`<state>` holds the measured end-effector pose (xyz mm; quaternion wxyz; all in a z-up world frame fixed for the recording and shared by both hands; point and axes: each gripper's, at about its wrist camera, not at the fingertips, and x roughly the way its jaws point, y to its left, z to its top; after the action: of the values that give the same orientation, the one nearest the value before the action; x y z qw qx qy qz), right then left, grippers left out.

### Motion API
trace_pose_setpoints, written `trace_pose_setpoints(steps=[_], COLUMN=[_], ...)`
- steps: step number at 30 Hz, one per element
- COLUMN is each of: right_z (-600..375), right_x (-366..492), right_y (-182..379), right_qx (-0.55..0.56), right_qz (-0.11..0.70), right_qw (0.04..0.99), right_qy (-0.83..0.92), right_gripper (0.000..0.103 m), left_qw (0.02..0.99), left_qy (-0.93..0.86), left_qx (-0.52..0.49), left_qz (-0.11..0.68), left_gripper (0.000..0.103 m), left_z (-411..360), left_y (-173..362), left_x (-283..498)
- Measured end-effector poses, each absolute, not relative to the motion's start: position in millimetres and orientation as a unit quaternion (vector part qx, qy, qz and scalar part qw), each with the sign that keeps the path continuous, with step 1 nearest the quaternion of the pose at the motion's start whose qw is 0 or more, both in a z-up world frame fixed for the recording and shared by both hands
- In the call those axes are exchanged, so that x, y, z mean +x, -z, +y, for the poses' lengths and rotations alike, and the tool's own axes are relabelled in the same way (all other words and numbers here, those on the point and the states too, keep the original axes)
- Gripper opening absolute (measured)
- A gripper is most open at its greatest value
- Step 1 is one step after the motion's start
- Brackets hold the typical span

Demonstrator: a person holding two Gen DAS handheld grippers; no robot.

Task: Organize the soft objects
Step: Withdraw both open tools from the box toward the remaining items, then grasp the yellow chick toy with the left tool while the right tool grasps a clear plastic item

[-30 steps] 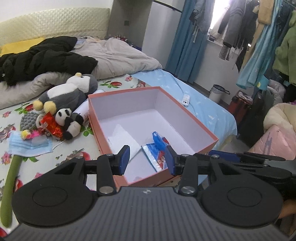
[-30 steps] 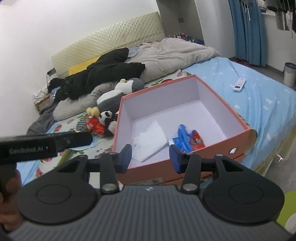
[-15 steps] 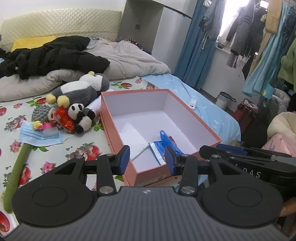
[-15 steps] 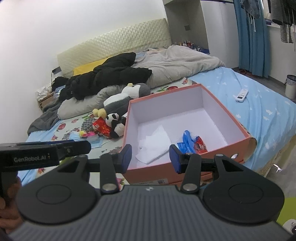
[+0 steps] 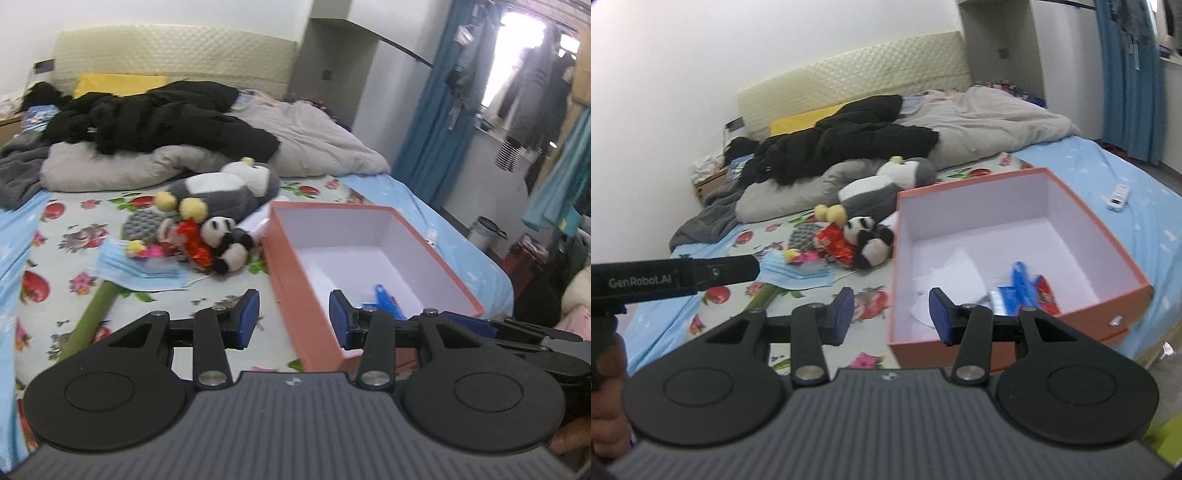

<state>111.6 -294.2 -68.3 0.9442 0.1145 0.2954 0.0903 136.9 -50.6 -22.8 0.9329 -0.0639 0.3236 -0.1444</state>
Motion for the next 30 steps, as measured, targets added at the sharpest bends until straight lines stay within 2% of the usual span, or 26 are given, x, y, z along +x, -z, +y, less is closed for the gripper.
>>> trace_pose_setpoints(steps=[7, 14, 30], right_z=[-258.4, -221.0, -146.8], right_x=[123.1, 144.9, 265.4], right_y=[72.3, 91.7, 164.8], right_qx=[0.104, 0.087, 0.069], right_qz=[0.302, 0.322, 0.356], right_qw=[0.938, 0.928, 0.908], right_qy=[-0.132, -0.165, -0.211], right_gripper=[0.048, 0.048, 0.048], left_qw=[0.938, 0.933, 0.926], left_qy=[0.099, 0.063, 0.005], left_qx=[-0.080, -0.108, -0.114], left_qz=[0.322, 0.338, 0.359], left_gripper=[0.048, 0.048, 0.048], left_z=[-7.8, 27.9, 89.0], left_y=[28.9, 59.1, 149.5], left_x=[131.3, 147.3, 307.8])
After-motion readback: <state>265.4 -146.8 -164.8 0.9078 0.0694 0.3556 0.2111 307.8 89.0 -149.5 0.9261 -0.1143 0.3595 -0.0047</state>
